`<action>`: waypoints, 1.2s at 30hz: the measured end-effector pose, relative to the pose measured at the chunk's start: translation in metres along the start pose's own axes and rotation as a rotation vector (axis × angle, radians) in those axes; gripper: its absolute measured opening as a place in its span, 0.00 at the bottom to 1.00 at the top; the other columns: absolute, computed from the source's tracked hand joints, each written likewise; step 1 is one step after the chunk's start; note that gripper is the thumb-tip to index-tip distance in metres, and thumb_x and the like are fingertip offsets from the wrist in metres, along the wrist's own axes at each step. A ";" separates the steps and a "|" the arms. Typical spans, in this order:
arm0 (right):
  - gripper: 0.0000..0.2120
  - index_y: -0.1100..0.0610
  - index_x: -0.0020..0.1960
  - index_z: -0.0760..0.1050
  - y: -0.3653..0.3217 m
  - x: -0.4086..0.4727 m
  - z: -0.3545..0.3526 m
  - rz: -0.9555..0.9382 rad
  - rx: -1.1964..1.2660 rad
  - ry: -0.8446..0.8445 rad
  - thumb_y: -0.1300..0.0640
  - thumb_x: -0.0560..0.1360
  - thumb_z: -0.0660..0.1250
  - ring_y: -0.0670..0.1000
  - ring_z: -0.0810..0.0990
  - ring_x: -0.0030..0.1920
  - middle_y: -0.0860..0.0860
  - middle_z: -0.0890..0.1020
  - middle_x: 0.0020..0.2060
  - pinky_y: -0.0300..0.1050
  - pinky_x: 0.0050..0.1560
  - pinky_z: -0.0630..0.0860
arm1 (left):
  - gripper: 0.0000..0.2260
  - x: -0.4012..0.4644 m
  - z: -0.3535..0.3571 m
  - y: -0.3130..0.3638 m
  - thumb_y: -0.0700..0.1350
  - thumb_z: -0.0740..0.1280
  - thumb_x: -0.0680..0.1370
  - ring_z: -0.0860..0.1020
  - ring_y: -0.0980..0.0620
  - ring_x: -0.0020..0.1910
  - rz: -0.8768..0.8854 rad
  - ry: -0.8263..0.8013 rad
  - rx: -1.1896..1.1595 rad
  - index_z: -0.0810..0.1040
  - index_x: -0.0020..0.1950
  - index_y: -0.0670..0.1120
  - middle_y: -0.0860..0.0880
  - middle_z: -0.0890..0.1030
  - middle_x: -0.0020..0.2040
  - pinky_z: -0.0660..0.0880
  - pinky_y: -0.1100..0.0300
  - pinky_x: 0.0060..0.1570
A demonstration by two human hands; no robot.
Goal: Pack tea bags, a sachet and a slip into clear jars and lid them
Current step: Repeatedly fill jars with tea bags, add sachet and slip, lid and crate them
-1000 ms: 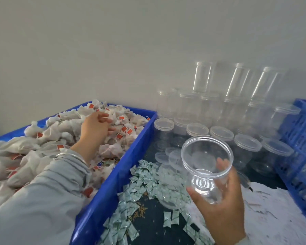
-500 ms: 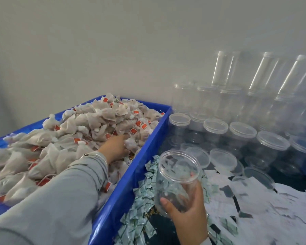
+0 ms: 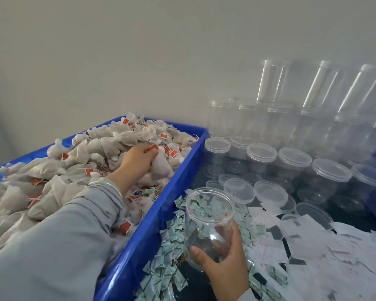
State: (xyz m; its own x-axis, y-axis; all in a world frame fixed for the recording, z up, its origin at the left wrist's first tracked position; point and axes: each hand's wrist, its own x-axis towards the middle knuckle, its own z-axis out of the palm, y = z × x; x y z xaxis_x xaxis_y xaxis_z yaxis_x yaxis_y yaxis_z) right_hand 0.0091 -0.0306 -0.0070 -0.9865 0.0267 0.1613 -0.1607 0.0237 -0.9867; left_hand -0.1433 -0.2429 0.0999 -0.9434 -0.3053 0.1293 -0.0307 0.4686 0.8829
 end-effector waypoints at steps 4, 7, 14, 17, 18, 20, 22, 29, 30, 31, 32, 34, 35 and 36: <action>0.47 0.31 0.64 0.59 -0.003 -0.001 0.000 0.006 -0.003 0.002 0.45 0.52 0.80 0.44 0.71 0.65 0.36 0.70 0.64 0.51 0.67 0.70 | 0.09 -0.016 -0.004 0.032 0.43 0.59 0.82 0.82 0.50 0.36 -0.051 -0.152 -0.564 0.78 0.48 0.42 0.46 0.83 0.40 0.78 0.59 0.33; 0.46 0.33 0.64 0.59 -0.003 -0.001 0.000 0.014 -0.009 0.000 0.48 0.54 0.80 0.45 0.69 0.67 0.37 0.69 0.65 0.52 0.69 0.67 | 0.11 -0.035 -0.004 0.047 0.42 0.58 0.82 0.83 0.51 0.34 -0.036 -0.393 -0.792 0.77 0.44 0.43 0.46 0.84 0.38 0.78 0.61 0.30; 0.44 0.33 0.62 0.60 -0.001 -0.001 0.001 0.006 -0.011 -0.010 0.45 0.52 0.78 0.44 0.69 0.67 0.34 0.68 0.64 0.46 0.69 0.66 | 0.14 -0.057 0.005 0.058 0.43 0.61 0.77 0.82 0.52 0.34 0.011 -0.675 -0.802 0.84 0.36 0.48 0.48 0.83 0.37 0.80 0.59 0.33; 0.45 0.31 0.62 0.59 -0.001 0.000 0.001 0.008 -0.025 -0.010 0.43 0.51 0.78 0.44 0.70 0.66 0.32 0.68 0.63 0.52 0.68 0.70 | 0.09 -0.062 0.007 0.059 0.45 0.64 0.72 0.81 0.53 0.34 0.048 -0.757 -0.767 0.83 0.36 0.48 0.49 0.82 0.37 0.79 0.60 0.32; 0.45 0.31 0.62 0.59 -0.001 0.000 0.001 0.009 -0.028 -0.009 0.43 0.51 0.78 0.43 0.70 0.66 0.32 0.68 0.63 0.53 0.67 0.70 | 0.09 -0.062 0.008 0.059 0.45 0.64 0.72 0.81 0.53 0.34 0.053 -0.773 -0.747 0.83 0.35 0.48 0.49 0.82 0.36 0.78 0.61 0.32; 0.45 0.31 0.62 0.59 -0.001 0.001 0.002 0.008 -0.026 -0.005 0.42 0.51 0.78 0.43 0.70 0.65 0.30 0.68 0.62 0.52 0.67 0.70 | 0.07 -0.063 0.010 0.057 0.43 0.67 0.72 0.80 0.54 0.34 0.072 -0.800 -0.679 0.82 0.35 0.48 0.49 0.81 0.35 0.78 0.61 0.31; 0.46 0.33 0.64 0.60 -0.001 0.001 0.002 0.007 -0.016 -0.002 0.42 0.51 0.78 0.43 0.70 0.66 0.32 0.69 0.63 0.52 0.67 0.70 | 0.07 -0.064 0.012 0.055 0.43 0.69 0.72 0.80 0.53 0.34 0.123 -0.806 -0.547 0.82 0.35 0.48 0.47 0.82 0.37 0.78 0.61 0.31; 0.56 0.40 0.74 0.55 -0.001 -0.001 0.000 0.006 -0.028 -0.041 0.40 0.51 0.78 0.41 0.70 0.66 0.39 0.72 0.66 0.51 0.69 0.68 | 0.10 -0.057 0.009 0.053 0.42 0.63 0.79 0.80 0.53 0.34 0.126 -0.539 -0.374 0.78 0.39 0.43 0.45 0.84 0.39 0.77 0.63 0.30; 0.56 0.38 0.73 0.55 0.000 -0.001 0.000 0.011 -0.018 -0.037 0.40 0.51 0.78 0.40 0.70 0.66 0.38 0.72 0.65 0.50 0.69 0.68 | 0.09 -0.053 0.006 0.052 0.42 0.64 0.79 0.80 0.54 0.33 0.111 -0.468 -0.382 0.78 0.40 0.42 0.47 0.83 0.37 0.77 0.63 0.29; 0.55 0.35 0.72 0.55 0.001 -0.001 0.000 0.019 -0.008 -0.028 0.40 0.50 0.78 0.40 0.71 0.65 0.35 0.71 0.64 0.49 0.68 0.69 | 0.08 -0.047 0.002 0.050 0.42 0.64 0.79 0.80 0.55 0.32 0.092 -0.388 -0.389 0.78 0.41 0.42 0.48 0.83 0.36 0.77 0.64 0.29; 0.53 0.33 0.69 0.56 0.002 -0.001 0.000 0.028 0.000 -0.015 0.40 0.50 0.78 0.40 0.72 0.64 0.33 0.71 0.62 0.47 0.67 0.70 | 0.07 -0.041 -0.002 0.047 0.42 0.64 0.79 0.80 0.56 0.32 0.069 -0.299 -0.394 0.79 0.42 0.42 0.49 0.83 0.35 0.77 0.64 0.29; 0.50 0.37 0.67 0.58 0.004 0.000 -0.001 0.042 0.011 0.011 0.42 0.50 0.78 0.43 0.73 0.63 0.34 0.71 0.62 0.49 0.66 0.70 | 0.07 -0.027 -0.010 0.038 0.42 0.65 0.78 0.80 0.55 0.32 0.015 -0.137 -0.388 0.79 0.43 0.43 0.49 0.83 0.35 0.77 0.63 0.30; 0.49 0.39 0.68 0.58 0.005 0.000 -0.001 0.041 0.013 0.019 0.44 0.51 0.78 0.44 0.73 0.64 0.37 0.71 0.63 0.52 0.67 0.70 | 0.07 -0.021 -0.014 0.032 0.42 0.64 0.78 0.80 0.55 0.33 -0.009 -0.078 -0.374 0.79 0.43 0.43 0.48 0.83 0.36 0.76 0.63 0.30; 0.48 0.41 0.68 0.59 0.004 0.000 -0.001 0.035 0.012 0.022 0.45 0.53 0.79 0.44 0.73 0.64 0.38 0.72 0.63 0.54 0.68 0.69 | 0.07 -0.016 -0.015 0.025 0.42 0.64 0.79 0.79 0.54 0.33 -0.028 -0.040 -0.348 0.79 0.43 0.43 0.48 0.82 0.37 0.76 0.63 0.29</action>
State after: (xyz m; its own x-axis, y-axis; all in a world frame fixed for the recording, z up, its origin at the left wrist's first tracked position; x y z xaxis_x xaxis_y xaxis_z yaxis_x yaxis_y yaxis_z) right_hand 0.0082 -0.0292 -0.0113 -0.9907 0.0496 0.1269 -0.1266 0.0103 -0.9919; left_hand -0.1245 -0.2387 0.1262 -0.9562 -0.2780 0.0912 0.0512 0.1480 0.9877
